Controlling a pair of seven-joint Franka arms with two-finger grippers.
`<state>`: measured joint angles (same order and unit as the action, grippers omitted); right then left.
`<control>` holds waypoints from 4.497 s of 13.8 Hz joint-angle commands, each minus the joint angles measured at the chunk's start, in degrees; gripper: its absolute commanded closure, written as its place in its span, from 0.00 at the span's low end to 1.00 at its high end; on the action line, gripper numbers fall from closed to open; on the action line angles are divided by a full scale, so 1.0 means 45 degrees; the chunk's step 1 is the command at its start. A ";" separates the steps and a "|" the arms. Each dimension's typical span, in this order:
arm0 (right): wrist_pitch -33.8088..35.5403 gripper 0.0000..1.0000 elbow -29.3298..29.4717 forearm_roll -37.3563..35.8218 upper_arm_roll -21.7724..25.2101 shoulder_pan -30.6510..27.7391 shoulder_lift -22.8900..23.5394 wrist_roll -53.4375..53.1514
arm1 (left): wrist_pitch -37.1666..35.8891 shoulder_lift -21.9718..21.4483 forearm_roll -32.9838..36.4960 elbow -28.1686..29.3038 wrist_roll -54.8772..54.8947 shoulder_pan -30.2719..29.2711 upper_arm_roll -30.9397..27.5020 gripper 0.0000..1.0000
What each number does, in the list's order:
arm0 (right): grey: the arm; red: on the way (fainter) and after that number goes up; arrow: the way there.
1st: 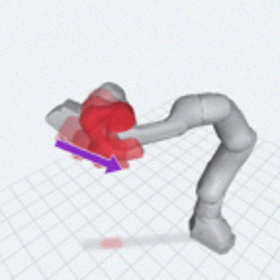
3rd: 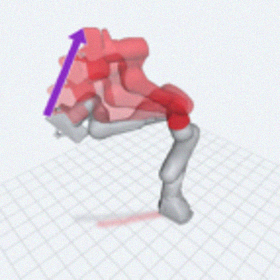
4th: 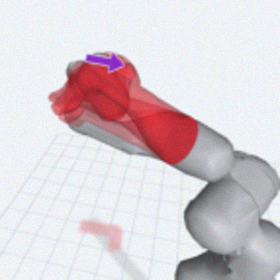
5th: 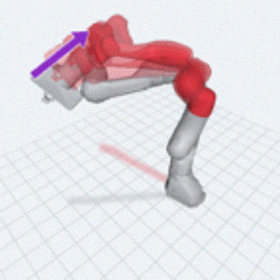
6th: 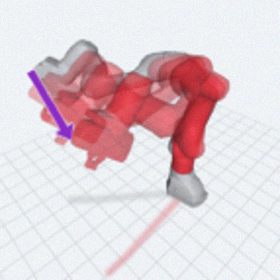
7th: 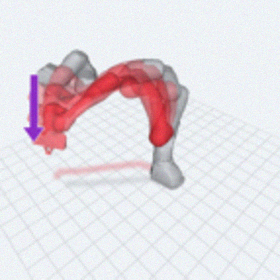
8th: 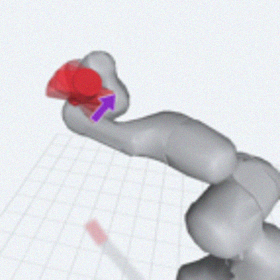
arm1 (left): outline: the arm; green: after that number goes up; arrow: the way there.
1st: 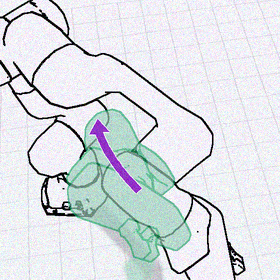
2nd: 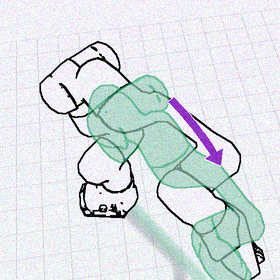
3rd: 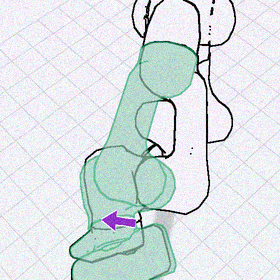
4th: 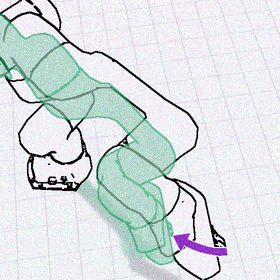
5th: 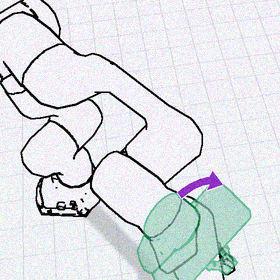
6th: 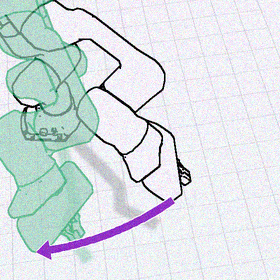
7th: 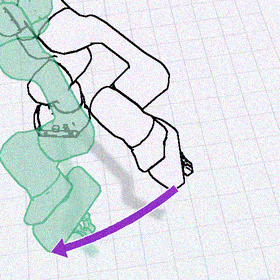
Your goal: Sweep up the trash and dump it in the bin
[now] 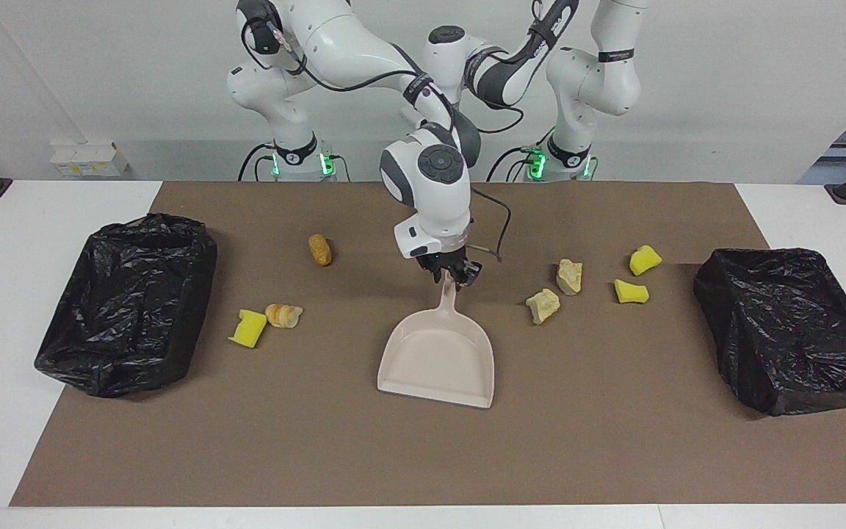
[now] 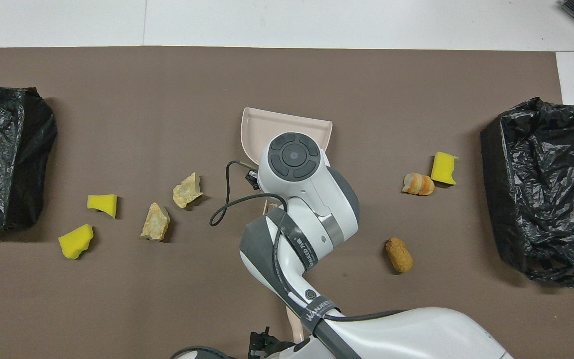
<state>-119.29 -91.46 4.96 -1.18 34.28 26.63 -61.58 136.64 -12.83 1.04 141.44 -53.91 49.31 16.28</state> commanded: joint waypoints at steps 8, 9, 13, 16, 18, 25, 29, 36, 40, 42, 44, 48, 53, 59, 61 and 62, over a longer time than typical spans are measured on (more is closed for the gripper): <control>0.0377 0.40 0.0402 -0.0340 -0.0012 0.0038 0.0332 -0.0262 | 0.1140 0.0742 0.0276 0.0211 -0.0988 0.0116 -0.0006 0.00; 0.0357 0.34 0.0422 -0.0360 -0.0012 0.0038 0.0332 -0.0243 | 0.1237 0.0762 0.0276 0.0230 -0.0988 0.0097 -0.0006 0.00; 0.0396 0.25 0.0441 -0.0321 -0.0012 0.0058 0.0352 0.0438 | 0.1355 0.0996 0.0276 0.0211 -0.1376 0.0116 0.0014 0.00; 0.0630 0.30 0.0422 -0.0321 -0.0012 0.0077 0.0332 0.0987 | 0.1355 0.1152 0.0257 0.0211 -0.2177 0.0545 0.0053 0.00; 0.0630 0.31 0.0422 -0.0282 -0.0012 0.0077 0.0332 0.1007 | 0.1336 0.1153 0.0257 0.0211 -0.2491 0.0798 0.0053 0.02; 0.0533 0.98 0.0344 -0.0106 -0.0012 0.0058 0.0332 0.1008 | 0.1492 0.1465 0.0257 0.0172 -0.2648 0.1034 0.0073 0.18; 0.0611 1.00 0.0343 -0.0125 -0.0031 0.0038 0.0352 0.1066 | 0.1434 0.1465 0.0257 0.0172 -0.2765 0.1034 0.0053 0.31; 0.1450 1.00 0.0441 -0.0321 -0.0012 -0.0039 0.0001 0.3426 | 0.1278 0.1446 0.0257 0.0113 -0.2765 0.1034 0.0053 1.00; 0.1802 1.00 0.0344 -0.0243 0.0008 -0.0506 -0.0720 0.5318 | -0.0025 0.0959 0.0237 -0.0256 -0.2785 0.0917 0.0034 1.00; 0.2016 1.00 0.0305 -0.0184 0.0008 -0.0800 -0.0995 0.6451 | -0.0868 0.0569 0.0218 -0.0395 -0.2785 0.0917 0.0034 1.00; 0.2095 1.00 -0.0025 -0.0184 0.0008 -0.1112 -0.1268 0.8108 | -0.1687 0.0139 0.0218 -0.0395 -0.2959 0.0917 0.0034 1.00; 0.2562 1.00 -0.0184 -0.0223 0.0027 -0.1757 -0.1503 1.2425 | -0.2550 -0.0058 0.0218 -0.0395 -0.3683 0.0917 0.0014 1.00; 0.2877 1.00 -0.1296 -0.0437 0.0047 -0.2266 -0.1991 1.8364 | -0.2590 0.0000 0.0198 -0.0395 -0.3547 0.0665 -0.0045 1.00; 0.2546 1.00 -0.1668 -0.1550 0.0047 -0.2267 -0.1816 2.0127 | -0.3916 -0.0331 0.0218 -0.0921 -0.2044 -0.0838 -0.0084 1.00; 0.2408 1.00 -0.1921 -0.2466 0.0027 -0.2267 -0.1836 2.1022 | -0.4326 -0.0351 0.0218 -0.1253 -0.1518 -0.1288 -0.0103 1.00; 0.2253 1.00 -0.2135 -0.2566 0.0027 -0.2267 -0.1836 2.1317 | -0.4464 -0.0351 0.0218 -0.1370 -0.1264 -0.1599 -0.0103 1.00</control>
<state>-107.19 -97.89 -4.62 -0.47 24.58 19.81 30.79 119.16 -13.34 1.14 136.53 -61.75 44.27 15.60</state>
